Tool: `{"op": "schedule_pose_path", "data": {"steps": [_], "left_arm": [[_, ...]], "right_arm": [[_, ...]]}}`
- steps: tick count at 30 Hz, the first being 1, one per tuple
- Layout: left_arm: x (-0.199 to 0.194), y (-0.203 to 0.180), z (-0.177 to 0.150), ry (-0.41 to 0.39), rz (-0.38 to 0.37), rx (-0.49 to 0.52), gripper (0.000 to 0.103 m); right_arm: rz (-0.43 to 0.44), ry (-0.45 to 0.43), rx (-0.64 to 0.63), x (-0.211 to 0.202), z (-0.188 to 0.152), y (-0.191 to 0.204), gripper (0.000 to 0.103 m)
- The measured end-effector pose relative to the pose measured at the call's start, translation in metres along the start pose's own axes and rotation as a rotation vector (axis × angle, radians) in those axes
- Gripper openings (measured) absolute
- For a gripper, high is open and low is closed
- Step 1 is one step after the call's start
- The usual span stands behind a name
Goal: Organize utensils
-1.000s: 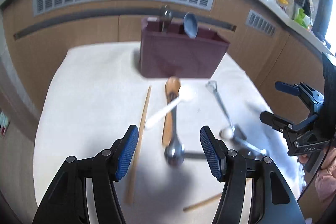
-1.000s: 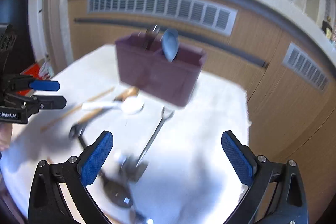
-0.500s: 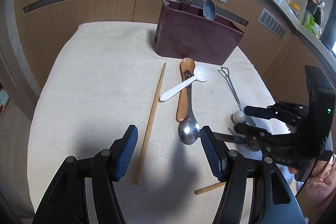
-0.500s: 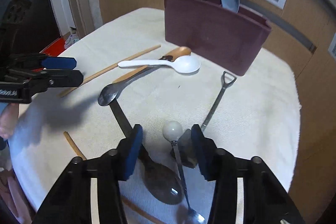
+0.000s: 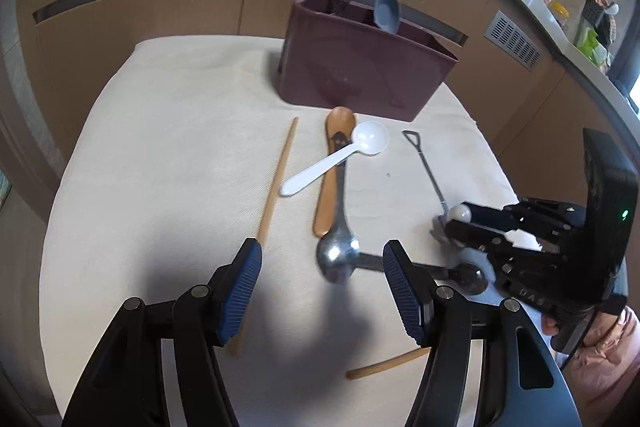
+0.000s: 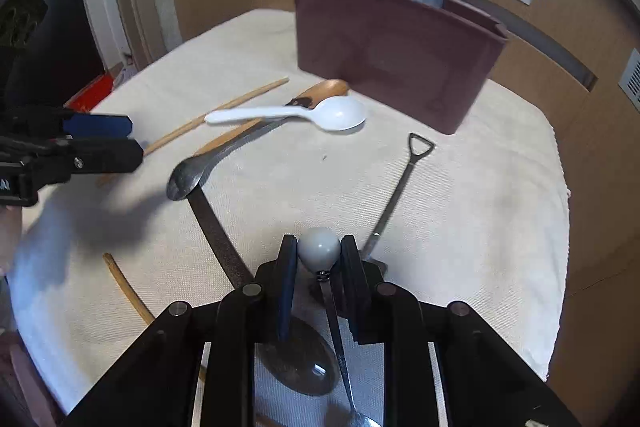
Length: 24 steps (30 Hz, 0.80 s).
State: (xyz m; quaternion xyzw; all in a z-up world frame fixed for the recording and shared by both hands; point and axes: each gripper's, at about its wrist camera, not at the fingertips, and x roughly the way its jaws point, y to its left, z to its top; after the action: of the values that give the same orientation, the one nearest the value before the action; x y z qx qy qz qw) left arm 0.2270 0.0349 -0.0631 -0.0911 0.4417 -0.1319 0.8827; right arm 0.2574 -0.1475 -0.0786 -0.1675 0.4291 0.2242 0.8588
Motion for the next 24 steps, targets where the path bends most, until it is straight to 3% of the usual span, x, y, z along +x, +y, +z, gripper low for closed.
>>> {"op": "schedule_pose_path", "data": {"steps": [7,14,20,24], "left_arm": [[0.022,-0.052,0.022,0.041,-0.053,0.088,0.064],[0.049,-0.112,0.003,0.102,-0.076,0.217,0.064],[0.064,-0.137,-0.011,0.062,-0.019,0.215,0.063],[0.078,-0.142,-0.014,0.079,0.037,0.207,0.061]], "right_arm": [[-0.064,-0.104,0.203,-0.038,-0.012,-0.06,0.02],[-0.1,-0.119,0.33,-0.05,-0.036,-0.098,0.02],[-0.071,-0.14,0.392,-0.058,-0.051,-0.111,0.02],[-0.064,-0.162,0.411,-0.066,-0.056,-0.114,0.02]]}}
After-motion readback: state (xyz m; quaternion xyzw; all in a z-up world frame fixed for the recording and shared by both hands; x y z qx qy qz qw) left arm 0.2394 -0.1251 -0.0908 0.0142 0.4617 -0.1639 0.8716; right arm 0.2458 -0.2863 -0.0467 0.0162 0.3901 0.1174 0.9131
